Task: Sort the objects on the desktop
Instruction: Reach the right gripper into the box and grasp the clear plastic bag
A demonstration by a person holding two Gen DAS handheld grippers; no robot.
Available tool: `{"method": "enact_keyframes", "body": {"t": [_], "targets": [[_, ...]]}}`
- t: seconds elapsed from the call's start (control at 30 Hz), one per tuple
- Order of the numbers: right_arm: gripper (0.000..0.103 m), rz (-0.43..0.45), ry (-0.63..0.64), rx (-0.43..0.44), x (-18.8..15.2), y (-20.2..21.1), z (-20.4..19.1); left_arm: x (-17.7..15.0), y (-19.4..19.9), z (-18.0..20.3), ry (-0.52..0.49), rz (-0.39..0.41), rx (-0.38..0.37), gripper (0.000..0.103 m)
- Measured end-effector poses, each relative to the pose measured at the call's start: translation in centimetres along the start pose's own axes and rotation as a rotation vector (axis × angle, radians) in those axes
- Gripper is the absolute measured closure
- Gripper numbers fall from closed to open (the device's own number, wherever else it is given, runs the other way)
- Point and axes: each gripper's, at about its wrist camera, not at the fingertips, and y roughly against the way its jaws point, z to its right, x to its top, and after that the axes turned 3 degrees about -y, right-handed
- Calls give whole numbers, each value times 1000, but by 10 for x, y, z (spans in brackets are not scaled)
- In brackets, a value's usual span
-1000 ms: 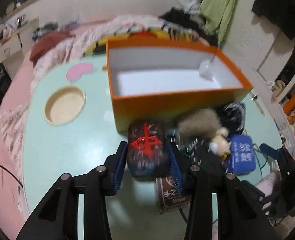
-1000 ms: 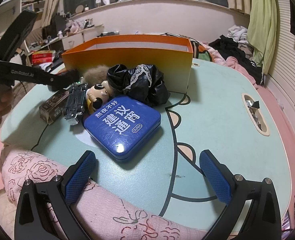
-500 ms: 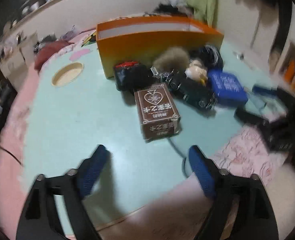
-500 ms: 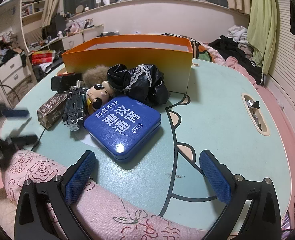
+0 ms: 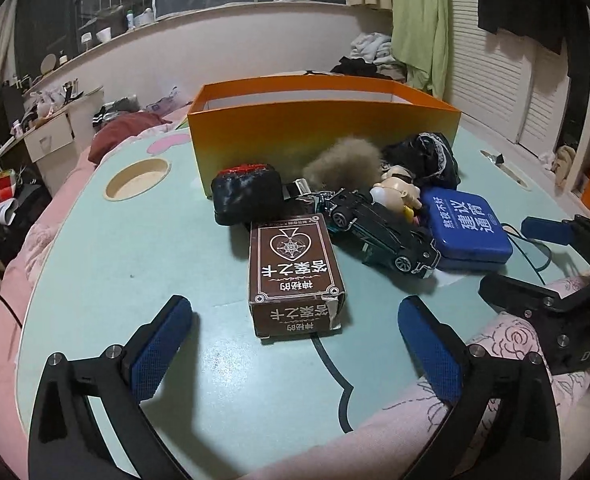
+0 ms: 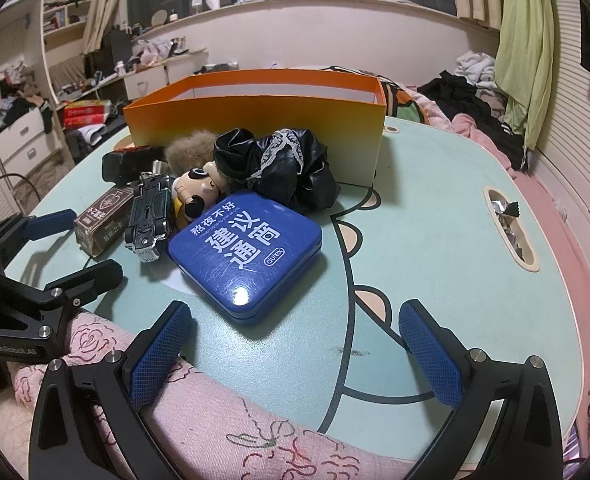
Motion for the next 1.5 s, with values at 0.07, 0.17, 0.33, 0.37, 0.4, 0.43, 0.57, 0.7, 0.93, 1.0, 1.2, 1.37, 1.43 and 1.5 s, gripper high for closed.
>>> {"method": "enact_keyframes", "body": {"t": [0.07,0.17,0.33,0.37,0.4,0.43,0.57,0.7,0.93,1.0,1.2,1.37,1.43,1.5], "targets": [[0,1,0,-1,0,0,0,1,6,3,0,3,1,0],[0,4,-3,-3,0,1,0,0,7,2,1,4,0,0],[0,19,-10,4,2,7,2,1,8,2,0,4,0,0],[4,40,-9,2,3,12,3,1,8,2,1,4,0,0],[8,53,-10,8,3,16,3,1,8,2,1,5,-1,0],[17,66,-13,13,7,20,6,2,8,2,1,6,-1,0],[42,119,-29,27,45,38,15,2,9,1,1,6,-4,0],[64,102,-3,54,120,33,14,2,10,0,1,6,-4,0],[71,-227,-35,-97,224,-82,16,2,10,0,0,9,-6,0],[71,-297,-6,-167,228,-110,13,3,11,0,0,11,-7,0],[74,-355,120,-348,205,-158,5,3,12,0,-2,15,-9,0],[75,-189,59,-187,206,-105,6,3,12,0,-1,15,-10,0],[75,-121,23,-104,201,-69,10,3,12,0,-1,15,-10,0],[75,-72,-21,9,189,-30,19,3,12,0,-1,15,-10,0]]}}
